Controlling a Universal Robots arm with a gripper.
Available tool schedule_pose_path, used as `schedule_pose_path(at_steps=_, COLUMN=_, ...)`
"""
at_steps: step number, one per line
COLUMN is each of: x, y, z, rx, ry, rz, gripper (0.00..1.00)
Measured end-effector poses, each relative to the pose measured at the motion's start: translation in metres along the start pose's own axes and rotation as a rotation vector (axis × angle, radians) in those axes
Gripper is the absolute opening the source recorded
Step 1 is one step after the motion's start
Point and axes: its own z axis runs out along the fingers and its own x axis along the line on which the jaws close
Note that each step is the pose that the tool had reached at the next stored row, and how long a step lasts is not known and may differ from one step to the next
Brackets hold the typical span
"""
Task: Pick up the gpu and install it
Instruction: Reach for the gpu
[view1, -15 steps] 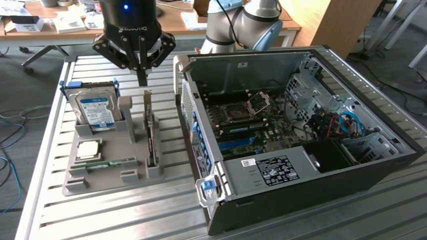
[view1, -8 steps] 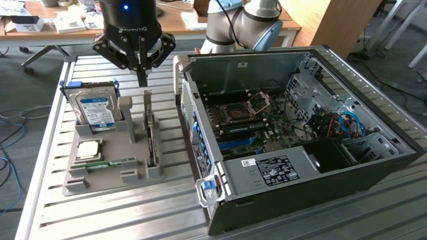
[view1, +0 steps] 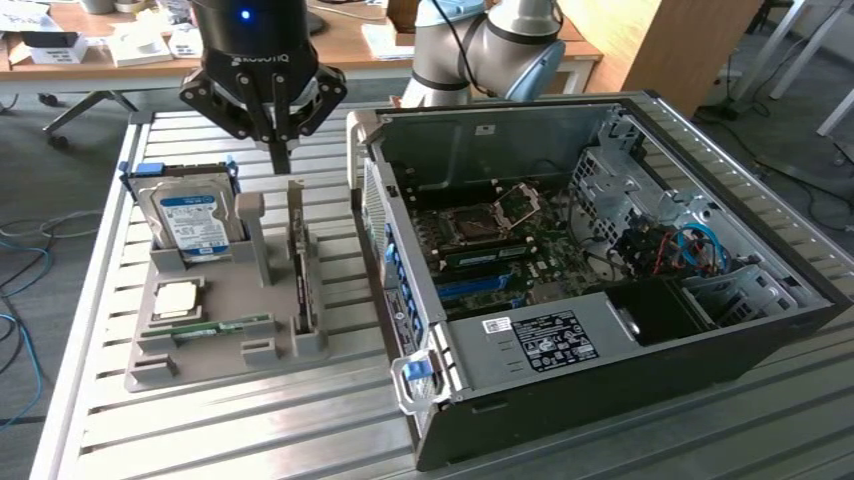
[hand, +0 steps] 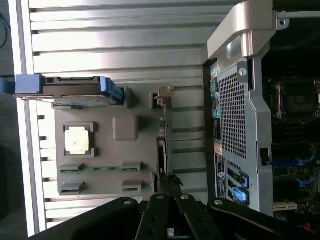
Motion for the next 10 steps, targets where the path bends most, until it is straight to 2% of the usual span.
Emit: schedule_pose_path(at_steps=10, x=0.0010, y=-0.0001, z=0.0000, rx=0.0000, ry=0.0000, rz=0.000, gripper=0.11)
